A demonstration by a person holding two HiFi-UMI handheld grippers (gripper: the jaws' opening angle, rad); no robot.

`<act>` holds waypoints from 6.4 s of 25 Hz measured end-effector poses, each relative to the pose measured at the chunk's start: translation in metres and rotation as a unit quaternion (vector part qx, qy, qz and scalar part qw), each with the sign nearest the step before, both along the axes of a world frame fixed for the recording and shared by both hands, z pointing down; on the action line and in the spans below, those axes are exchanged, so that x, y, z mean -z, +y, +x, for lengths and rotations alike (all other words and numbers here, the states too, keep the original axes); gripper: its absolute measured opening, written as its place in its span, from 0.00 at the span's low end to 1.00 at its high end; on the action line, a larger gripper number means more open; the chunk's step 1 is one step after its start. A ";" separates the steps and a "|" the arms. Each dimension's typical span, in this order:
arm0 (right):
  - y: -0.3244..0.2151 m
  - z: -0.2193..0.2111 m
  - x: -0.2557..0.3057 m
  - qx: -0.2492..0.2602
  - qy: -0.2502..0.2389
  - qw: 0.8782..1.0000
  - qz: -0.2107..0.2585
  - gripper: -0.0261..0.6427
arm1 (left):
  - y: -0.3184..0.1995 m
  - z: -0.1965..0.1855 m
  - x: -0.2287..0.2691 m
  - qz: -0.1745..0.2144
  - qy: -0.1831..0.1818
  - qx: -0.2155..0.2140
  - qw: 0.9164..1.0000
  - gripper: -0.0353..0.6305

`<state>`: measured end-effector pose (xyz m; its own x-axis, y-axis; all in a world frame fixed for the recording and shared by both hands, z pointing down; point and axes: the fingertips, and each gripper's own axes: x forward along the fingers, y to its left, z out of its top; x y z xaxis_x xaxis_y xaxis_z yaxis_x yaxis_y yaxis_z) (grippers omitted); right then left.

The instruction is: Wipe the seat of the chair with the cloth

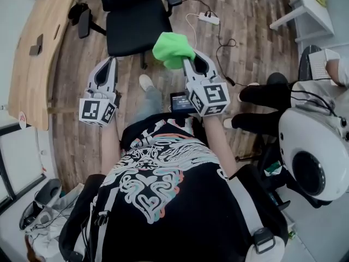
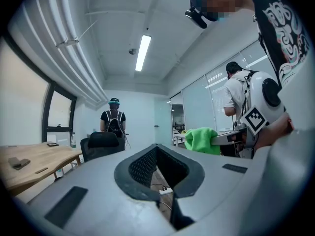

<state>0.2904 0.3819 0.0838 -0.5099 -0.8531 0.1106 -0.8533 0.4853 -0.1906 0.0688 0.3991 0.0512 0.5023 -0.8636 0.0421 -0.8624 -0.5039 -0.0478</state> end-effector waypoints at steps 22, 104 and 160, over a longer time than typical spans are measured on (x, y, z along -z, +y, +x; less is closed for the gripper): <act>-0.195 -0.075 -0.022 -0.034 0.016 0.998 -0.053 0.13 | -0.224 -0.093 -0.012 -0.016 -0.007 -0.007 1.000 0.06; -0.328 -0.116 -0.330 0.030 0.158 0.958 -0.238 0.13 | -0.358 -0.091 -0.350 -0.235 -0.054 -0.089 0.966 0.06; -0.330 -0.121 -0.485 0.023 0.265 0.898 -0.350 0.13 | -0.356 -0.096 -0.452 -0.310 -0.064 -0.083 0.945 0.06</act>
